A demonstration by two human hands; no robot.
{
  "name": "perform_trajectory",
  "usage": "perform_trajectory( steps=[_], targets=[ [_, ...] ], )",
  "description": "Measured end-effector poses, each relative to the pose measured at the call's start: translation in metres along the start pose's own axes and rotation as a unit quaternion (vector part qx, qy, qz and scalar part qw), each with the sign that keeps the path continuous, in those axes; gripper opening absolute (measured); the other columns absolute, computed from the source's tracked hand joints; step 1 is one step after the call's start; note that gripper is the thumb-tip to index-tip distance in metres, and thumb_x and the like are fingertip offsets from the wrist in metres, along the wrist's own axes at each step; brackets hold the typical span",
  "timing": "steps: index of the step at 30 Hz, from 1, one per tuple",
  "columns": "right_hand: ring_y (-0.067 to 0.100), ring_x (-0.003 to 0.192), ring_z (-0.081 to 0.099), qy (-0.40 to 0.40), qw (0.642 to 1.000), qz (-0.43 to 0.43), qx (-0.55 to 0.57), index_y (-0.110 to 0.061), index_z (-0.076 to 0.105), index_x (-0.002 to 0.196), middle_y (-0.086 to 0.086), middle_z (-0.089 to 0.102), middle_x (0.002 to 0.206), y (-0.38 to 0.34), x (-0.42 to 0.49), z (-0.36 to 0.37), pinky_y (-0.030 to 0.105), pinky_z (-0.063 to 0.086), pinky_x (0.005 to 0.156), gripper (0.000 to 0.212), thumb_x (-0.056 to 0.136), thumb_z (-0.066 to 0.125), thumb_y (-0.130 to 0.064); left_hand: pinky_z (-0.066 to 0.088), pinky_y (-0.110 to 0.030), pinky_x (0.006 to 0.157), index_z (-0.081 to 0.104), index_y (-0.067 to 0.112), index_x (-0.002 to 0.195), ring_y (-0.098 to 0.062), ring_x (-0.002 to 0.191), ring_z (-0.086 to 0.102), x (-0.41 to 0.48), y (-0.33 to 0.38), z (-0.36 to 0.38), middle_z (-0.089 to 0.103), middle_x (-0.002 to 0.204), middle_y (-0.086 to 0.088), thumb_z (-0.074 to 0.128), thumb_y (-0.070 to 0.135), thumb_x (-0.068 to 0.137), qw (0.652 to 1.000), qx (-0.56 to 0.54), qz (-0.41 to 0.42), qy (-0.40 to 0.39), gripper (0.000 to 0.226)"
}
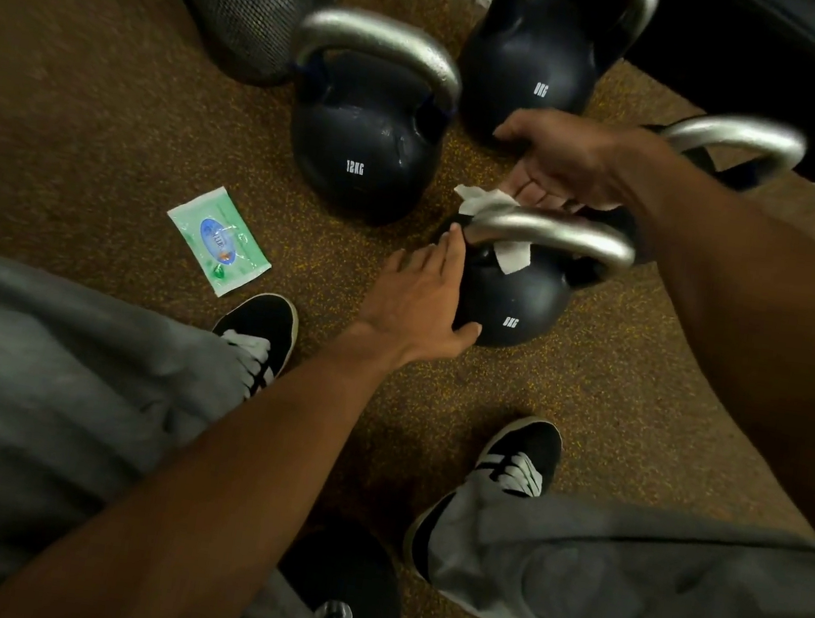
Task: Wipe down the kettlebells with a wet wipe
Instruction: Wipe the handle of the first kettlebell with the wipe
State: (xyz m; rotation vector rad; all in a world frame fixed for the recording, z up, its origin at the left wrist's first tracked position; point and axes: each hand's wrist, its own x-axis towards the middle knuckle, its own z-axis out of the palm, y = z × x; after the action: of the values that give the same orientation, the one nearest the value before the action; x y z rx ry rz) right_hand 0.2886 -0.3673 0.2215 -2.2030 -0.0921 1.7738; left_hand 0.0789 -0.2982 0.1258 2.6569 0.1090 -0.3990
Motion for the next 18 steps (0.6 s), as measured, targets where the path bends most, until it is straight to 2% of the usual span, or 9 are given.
perform_trajectory(
  steps=[4,6,9,10,12,13,14,16,18],
  targets=[
    [0.027,0.078,0.072,-0.007,0.998,-0.015,0.061,0.01,0.07,0.115,0.027,0.073,0.106,0.008,-0.002,0.005,0.026,0.054,0.073,0.089,0.098,0.027,-0.067,0.025,-0.049,0.123,-0.007,0.002,0.16,-0.032,0.151,0.03,0.0,0.001,0.0,0.023,0.166,-0.019,0.063,0.063,0.087,1.0,-0.007,0.001,0.003,0.118],
    [0.028,0.081,0.073,-0.004,0.998,-0.027,0.047,0.008,0.071,0.111,0.027,0.074,0.105,0.008,0.001,0.007,0.028,0.055,0.078,0.088,0.098,0.027,-0.067,0.025,-0.049,0.123,-0.007,0.002,0.16,-0.032,0.151,0.03,0.0,0.0,0.0,0.023,0.166,-0.019,0.063,0.063,0.087,1.0,-0.01,0.0,0.006,0.119],
    [0.028,0.086,0.072,-0.004,0.998,-0.034,0.059,0.008,0.071,0.111,0.027,0.072,0.11,0.013,0.004,0.007,0.037,0.05,0.1,0.087,0.098,0.029,-0.067,0.026,-0.049,0.123,-0.006,0.002,0.16,-0.033,0.15,0.032,0.0,-0.001,0.002,0.025,0.165,-0.019,0.064,0.063,0.086,1.0,-0.015,0.003,0.006,0.118],
    [0.028,0.084,0.072,-0.009,0.997,-0.027,0.067,0.009,0.071,0.111,0.028,0.073,0.109,0.013,0.004,0.006,0.035,0.052,0.097,0.088,0.098,0.028,-0.067,0.027,-0.049,0.122,-0.005,0.002,0.16,-0.033,0.149,0.033,0.0,-0.002,0.002,0.026,0.165,-0.019,0.064,0.063,0.086,1.0,-0.014,0.004,0.009,0.118],
    [0.023,0.062,0.069,-0.017,0.999,-0.008,0.051,0.008,0.073,0.105,0.021,0.075,0.087,0.006,0.002,0.006,0.026,0.055,0.066,0.091,0.097,0.025,-0.068,0.028,-0.048,0.122,-0.004,0.002,0.16,-0.033,0.148,0.034,0.001,-0.002,0.002,0.027,0.164,-0.019,0.064,0.063,0.085,1.0,-0.016,0.005,0.013,0.118],
    [0.018,0.047,0.057,-0.005,1.0,-0.005,0.021,0.004,0.075,0.1,0.013,0.07,0.071,0.0,0.0,0.007,0.022,0.045,0.049,0.091,0.096,0.023,-0.07,0.028,-0.047,0.122,-0.004,0.003,0.16,-0.032,0.148,0.034,0.001,-0.003,0.002,0.027,0.164,-0.019,0.064,0.063,0.085,1.0,-0.017,0.006,0.013,0.117],
    [0.012,0.039,0.043,0.019,1.0,-0.009,-0.009,-0.002,0.076,0.092,0.004,0.06,0.06,-0.004,-0.001,0.009,0.02,0.032,0.042,0.087,0.095,0.023,-0.071,0.027,-0.047,0.122,-0.004,0.003,0.16,-0.032,0.149,0.034,0.001,-0.003,0.003,0.027,0.164,-0.019,0.064,0.062,0.085,1.0,-0.019,0.007,0.011,0.117],
    [0.006,0.037,0.037,0.08,0.994,-0.044,-0.063,-0.018,0.065,0.081,-0.006,0.05,0.054,-0.006,0.0,0.016,0.025,0.024,0.046,0.064,0.099,0.025,-0.065,0.025,-0.047,0.122,-0.003,0.003,0.16,-0.032,0.149,0.033,0.001,-0.004,0.003,0.027,0.164,-0.018,0.064,0.062,0.086,1.0,-0.021,0.01,0.008,0.117],
    [0.005,0.054,0.048,0.141,0.951,-0.135,-0.241,-0.026,0.052,0.087,-0.006,0.056,0.071,-0.003,0.001,0.028,0.028,0.034,0.059,0.04,0.104,0.03,-0.054,0.025,-0.047,0.122,0.001,0.004,0.161,-0.031,0.149,0.032,0.001,-0.006,0.002,0.026,0.165,-0.017,0.065,0.06,0.086,0.999,-0.029,0.016,0.011,0.114]
  ],
)
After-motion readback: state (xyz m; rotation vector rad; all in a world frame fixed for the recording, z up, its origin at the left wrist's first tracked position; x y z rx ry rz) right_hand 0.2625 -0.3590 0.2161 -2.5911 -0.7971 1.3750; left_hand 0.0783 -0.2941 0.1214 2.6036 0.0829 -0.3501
